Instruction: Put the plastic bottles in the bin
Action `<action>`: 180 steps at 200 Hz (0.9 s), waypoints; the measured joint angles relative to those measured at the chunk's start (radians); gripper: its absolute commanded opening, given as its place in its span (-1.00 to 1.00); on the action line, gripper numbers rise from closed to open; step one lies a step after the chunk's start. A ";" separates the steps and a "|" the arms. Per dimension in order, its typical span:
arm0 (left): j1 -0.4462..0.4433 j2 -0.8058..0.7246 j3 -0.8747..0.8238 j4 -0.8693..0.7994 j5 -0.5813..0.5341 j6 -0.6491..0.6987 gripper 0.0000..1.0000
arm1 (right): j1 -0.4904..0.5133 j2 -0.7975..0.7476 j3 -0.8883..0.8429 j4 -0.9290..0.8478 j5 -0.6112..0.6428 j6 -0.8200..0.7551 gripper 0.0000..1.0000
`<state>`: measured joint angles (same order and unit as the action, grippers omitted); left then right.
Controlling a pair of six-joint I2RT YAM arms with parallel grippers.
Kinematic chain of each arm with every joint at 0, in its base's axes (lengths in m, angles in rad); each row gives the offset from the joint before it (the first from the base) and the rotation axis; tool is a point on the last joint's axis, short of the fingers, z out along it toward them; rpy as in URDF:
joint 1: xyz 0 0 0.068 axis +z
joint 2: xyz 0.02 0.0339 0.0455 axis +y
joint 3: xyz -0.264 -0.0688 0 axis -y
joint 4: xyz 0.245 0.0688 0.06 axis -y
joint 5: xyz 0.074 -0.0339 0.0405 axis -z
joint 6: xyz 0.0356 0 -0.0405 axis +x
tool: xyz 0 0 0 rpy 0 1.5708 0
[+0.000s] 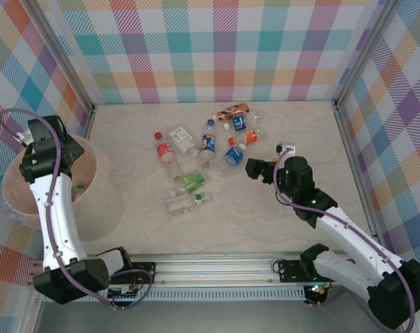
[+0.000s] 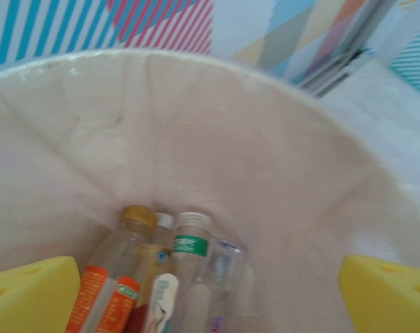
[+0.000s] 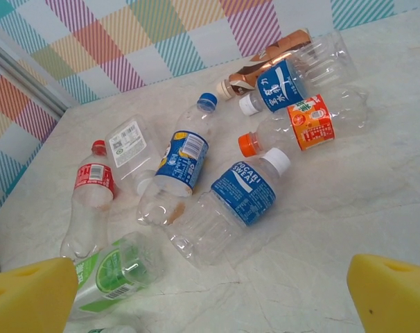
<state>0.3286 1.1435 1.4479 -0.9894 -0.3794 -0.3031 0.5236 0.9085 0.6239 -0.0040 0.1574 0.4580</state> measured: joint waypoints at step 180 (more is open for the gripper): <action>-0.904 0.176 0.072 0.121 0.274 0.254 1.00 | 0.000 -0.051 -0.043 -0.023 0.092 0.003 0.99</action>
<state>-0.5755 1.3197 1.5200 -0.8684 -0.1055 -0.0486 0.5236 0.8577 0.5812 -0.0269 0.2493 0.4610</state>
